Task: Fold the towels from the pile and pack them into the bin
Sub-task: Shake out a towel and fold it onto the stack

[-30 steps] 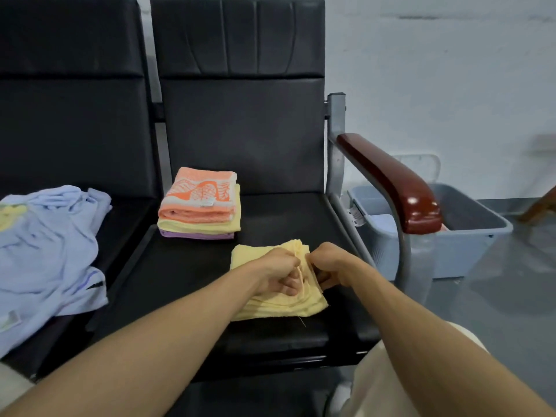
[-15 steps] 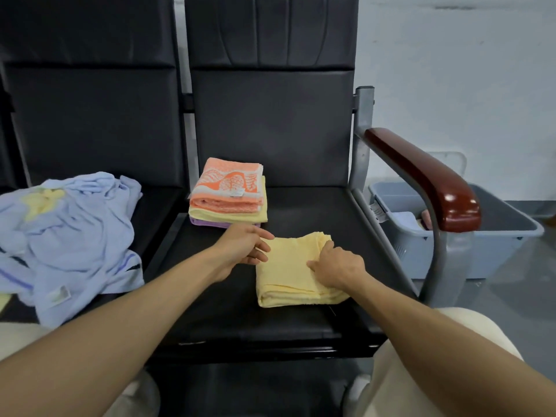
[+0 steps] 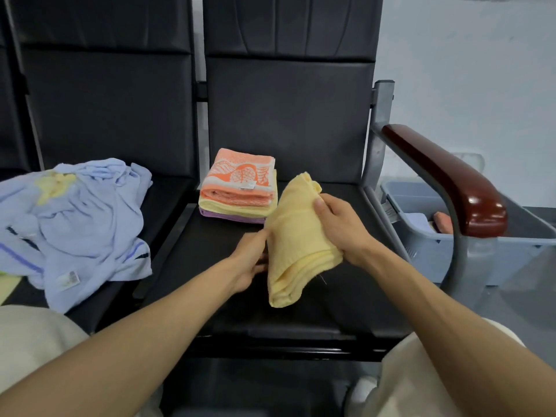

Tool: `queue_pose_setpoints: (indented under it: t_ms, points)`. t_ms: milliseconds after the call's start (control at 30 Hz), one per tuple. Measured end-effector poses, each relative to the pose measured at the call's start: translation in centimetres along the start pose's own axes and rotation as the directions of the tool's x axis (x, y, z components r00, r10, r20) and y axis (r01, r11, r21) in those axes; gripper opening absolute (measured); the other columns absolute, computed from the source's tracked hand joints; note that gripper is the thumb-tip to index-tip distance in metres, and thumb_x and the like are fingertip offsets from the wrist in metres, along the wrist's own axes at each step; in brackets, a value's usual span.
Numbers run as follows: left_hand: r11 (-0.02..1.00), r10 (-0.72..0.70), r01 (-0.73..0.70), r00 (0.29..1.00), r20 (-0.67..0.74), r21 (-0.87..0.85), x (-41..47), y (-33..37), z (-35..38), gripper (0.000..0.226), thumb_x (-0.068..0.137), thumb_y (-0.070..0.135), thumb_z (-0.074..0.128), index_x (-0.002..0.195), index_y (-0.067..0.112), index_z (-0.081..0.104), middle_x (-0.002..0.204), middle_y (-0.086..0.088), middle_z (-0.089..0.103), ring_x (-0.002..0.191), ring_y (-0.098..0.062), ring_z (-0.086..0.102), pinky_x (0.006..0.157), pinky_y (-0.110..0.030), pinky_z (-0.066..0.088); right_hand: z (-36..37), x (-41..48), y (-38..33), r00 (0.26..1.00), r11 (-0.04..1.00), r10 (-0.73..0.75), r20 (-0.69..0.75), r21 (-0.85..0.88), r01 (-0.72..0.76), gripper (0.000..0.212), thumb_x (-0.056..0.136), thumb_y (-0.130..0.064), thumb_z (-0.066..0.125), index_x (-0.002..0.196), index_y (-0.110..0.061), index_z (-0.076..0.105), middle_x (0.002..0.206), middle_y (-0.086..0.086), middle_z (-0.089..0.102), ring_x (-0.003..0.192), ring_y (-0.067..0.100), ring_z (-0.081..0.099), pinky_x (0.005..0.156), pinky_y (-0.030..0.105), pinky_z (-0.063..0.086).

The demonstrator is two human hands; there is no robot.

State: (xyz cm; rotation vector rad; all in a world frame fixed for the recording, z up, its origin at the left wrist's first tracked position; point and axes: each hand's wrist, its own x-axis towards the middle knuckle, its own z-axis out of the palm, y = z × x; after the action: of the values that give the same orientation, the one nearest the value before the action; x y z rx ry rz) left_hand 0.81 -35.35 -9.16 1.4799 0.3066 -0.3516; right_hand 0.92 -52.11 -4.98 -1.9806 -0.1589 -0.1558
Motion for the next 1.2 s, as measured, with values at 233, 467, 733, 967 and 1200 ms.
queue_pose_setpoints:
  t_ms: [233,467,733,967,1200]
  points:
    - [0.905,-0.022,0.169,0.934,0.355,-0.391,-1.7,0.7,-1.1,0.04,0.091,0.032,0.06,0.121,0.007,0.062,0.11,-0.014,0.071,0.092,-0.029,0.07,0.084,-0.04,0.054,-1.5,-0.1,-0.7,0.979,0.858,0.199,-0.043,0.49,-0.153,0.03,0.104,-0.028,0.039,0.104,-0.012,0.065,0.107,0.014,0.07,0.097,0.026,0.067,0.085,0.044,0.057]
    - [0.988,0.138,-0.149,0.969,0.204,0.039,-0.7,5.2,-4.3,0.042,0.089,-0.001,0.059,0.128,0.013,0.055,0.118,-0.006,0.068,0.108,-0.025,0.065,0.089,-0.04,0.054,-1.0,1.3,0.1,0.966,0.859,0.244,0.086,0.444,-0.257,0.027,0.097,-0.027,0.056,0.119,-0.013,0.061,0.11,0.006,0.071,0.101,0.023,0.068,0.09,0.044,0.055]
    - [0.835,0.369,-0.387,0.921,0.123,0.39,4.0,10.7,-8.3,0.043,0.092,0.01,0.057,0.119,0.042,0.045,0.115,0.009,0.06,0.107,-0.017,0.06,0.092,-0.046,0.053,3.5,9.0,-1.8,0.987,0.959,0.156,0.029,0.236,-0.159,0.026,0.097,-0.015,0.053,0.122,-0.016,0.055,0.111,-0.001,0.064,0.102,0.017,0.062,0.09,0.037,0.053]
    - [0.725,0.56,-0.47,0.828,-0.034,0.503,12.7,13.9,-11.2,0.07,0.091,0.013,0.061,0.147,0.04,0.029,0.138,0.014,0.044,0.123,-0.015,0.048,0.104,-0.04,0.044,6.8,17.7,-1.1,0.997,0.97,0.071,-0.012,0.235,-0.067,0.018,0.097,-0.013,0.052,0.112,-0.018,0.059,0.105,-0.003,0.064,0.096,0.013,0.062,0.078,0.028,0.054]
    - [0.776,0.479,-0.359,0.87,-0.115,0.519,18.8,11.7,-12.6,0.052,0.098,0.015,0.052,0.145,0.034,0.041,0.151,0.003,0.038,0.132,-0.02,0.042,0.104,-0.033,0.043,10.1,21.9,3.1,0.988,0.988,0.144,0.051,0.044,-0.146,0.022,0.097,-0.02,0.055,0.118,-0.014,0.056,0.104,-0.005,0.064,0.092,0.011,0.062,0.074,0.026,0.052]
